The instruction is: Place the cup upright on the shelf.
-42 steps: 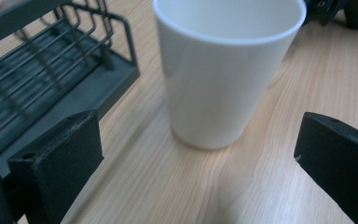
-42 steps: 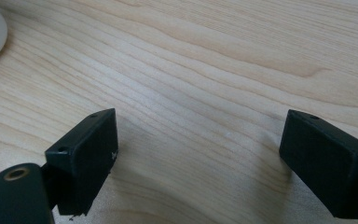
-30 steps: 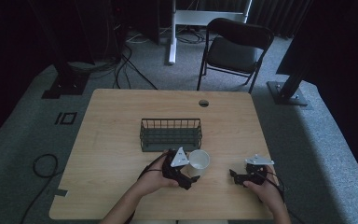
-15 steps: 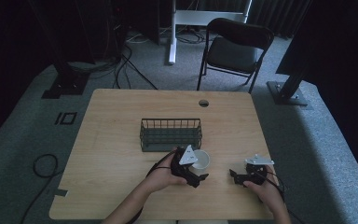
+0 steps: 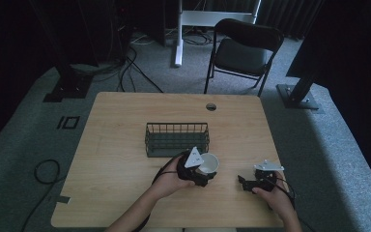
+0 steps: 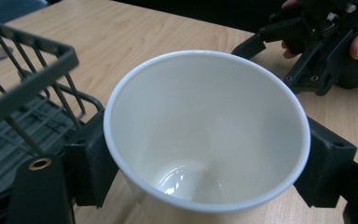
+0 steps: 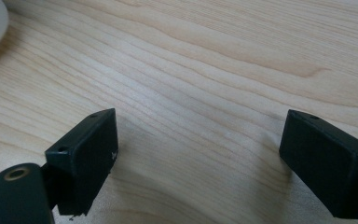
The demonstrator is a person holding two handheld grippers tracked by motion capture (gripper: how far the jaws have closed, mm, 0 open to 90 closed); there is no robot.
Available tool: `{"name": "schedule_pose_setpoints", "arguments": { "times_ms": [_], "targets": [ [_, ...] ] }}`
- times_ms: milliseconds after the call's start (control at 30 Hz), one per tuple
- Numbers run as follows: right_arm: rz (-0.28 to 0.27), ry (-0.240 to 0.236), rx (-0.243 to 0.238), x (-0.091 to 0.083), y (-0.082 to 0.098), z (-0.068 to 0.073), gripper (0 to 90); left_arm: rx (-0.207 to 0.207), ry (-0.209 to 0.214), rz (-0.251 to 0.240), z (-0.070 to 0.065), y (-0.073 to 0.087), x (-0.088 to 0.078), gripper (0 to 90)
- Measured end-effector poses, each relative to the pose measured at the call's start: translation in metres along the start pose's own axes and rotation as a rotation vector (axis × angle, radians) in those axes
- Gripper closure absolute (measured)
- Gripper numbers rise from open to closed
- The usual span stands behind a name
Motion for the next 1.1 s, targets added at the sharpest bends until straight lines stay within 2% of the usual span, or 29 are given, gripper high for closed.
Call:
{"name": "schedule_pose_setpoints", "arguments": {
  "times_ms": [167, 300, 433, 633, 800, 1100],
  "targets": [
    [0.000, 0.000, 0.001, 0.000, 0.000, 0.000, 11.1, 0.002, 0.004, -0.002, -0.002, -0.007, -0.007, 21.0],
    [-0.001, 0.001, 0.000, 0.000, 0.000, 0.000, 11.1, 0.002, 0.014, -0.021, -0.004, -0.016, -0.015, 21.0],
    [0.000, 0.000, 0.000, 0.000, 0.000, 0.000, 11.1, 0.022, 0.004, -0.034, -0.007, -0.027, -0.025, 21.0],
    [0.000, 0.000, 0.000, 0.000, 0.000, 0.000, 11.1, 0.015, 0.008, -0.072, -0.011, -0.044, -0.038, 20.9],
    [-0.001, 0.000, -0.001, 0.000, 0.000, 0.000, 11.1, 0.009, -0.001, -0.112, -0.008, -0.061, -0.050, 20.9],
    [-0.001, 0.000, -0.001, 0.000, 0.000, 0.000, 11.1, -0.006, -0.055, -0.157, 0.005, -0.081, -0.067, 20.9]
  ]
}}
Point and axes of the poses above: each handheld gripper's, and its own axes: x roughly forward along the jaws, y roughly out of its underside, z roughly to its left, the point moved 6 cm from there along x, roughly forward along the jaws, and after that the axes turned 15 degrees about -x, right-handed, at the moved point
